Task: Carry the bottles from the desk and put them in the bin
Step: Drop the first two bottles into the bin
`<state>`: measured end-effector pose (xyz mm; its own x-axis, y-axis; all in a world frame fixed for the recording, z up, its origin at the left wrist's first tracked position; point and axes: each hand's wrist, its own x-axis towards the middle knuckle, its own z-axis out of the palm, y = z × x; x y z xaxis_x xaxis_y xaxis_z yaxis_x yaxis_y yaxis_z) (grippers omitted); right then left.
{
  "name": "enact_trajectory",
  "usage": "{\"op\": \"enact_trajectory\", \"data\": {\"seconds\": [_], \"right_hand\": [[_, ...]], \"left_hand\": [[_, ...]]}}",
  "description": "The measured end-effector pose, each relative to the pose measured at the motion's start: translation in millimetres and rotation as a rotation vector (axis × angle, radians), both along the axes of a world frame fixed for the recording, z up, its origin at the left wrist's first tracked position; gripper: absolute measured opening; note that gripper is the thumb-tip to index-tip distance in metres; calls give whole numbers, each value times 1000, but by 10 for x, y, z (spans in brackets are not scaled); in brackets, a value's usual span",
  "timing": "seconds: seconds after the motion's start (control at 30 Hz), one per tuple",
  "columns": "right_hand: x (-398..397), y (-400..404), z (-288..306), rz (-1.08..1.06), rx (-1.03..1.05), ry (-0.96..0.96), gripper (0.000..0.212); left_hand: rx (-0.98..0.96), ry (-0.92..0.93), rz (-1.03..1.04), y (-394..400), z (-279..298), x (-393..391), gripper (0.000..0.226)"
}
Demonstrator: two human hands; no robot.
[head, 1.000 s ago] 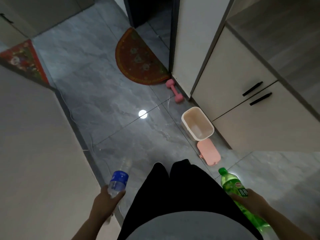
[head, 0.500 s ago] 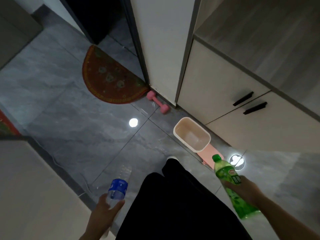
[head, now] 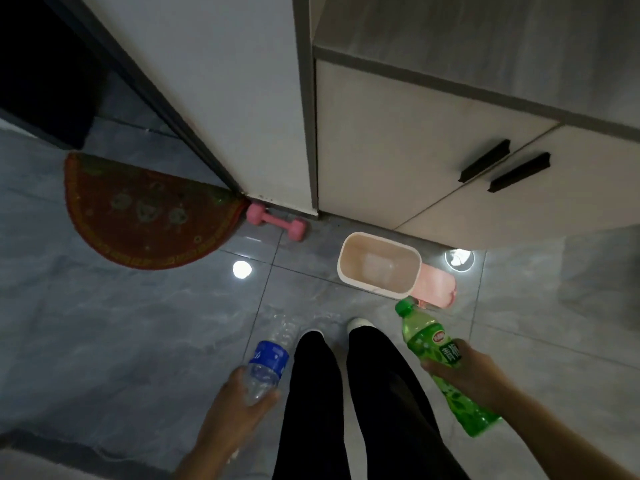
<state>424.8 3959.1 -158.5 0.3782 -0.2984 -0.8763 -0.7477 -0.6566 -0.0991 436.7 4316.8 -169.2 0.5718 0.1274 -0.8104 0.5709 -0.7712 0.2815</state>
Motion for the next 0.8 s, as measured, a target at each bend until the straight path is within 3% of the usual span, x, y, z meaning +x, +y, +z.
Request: {"op": "enact_trajectory", "data": {"seconds": [0.07,0.2,0.33,0.57,0.8], "right_hand": [[-139,115,-612,-145,4,45,76],[-61,262,-654,-212,27,-48,70],[-49,301,-1103,-276,75,-50,68],[81,-26,-1971,-284,108,-153,72],[88,-286,-2739,-233,73,-242,65]], "left_hand": [[-31,-8,-155,-33,-738,493,56],[-71,-10,-293,-177,-794,877,52],[-87,-47,-513,-611,-1326,1329,49],[15,-194,-1024,-1600,-2319,1719,71],[114,-349,-1308,-2476,-3415,1860,74]]}}
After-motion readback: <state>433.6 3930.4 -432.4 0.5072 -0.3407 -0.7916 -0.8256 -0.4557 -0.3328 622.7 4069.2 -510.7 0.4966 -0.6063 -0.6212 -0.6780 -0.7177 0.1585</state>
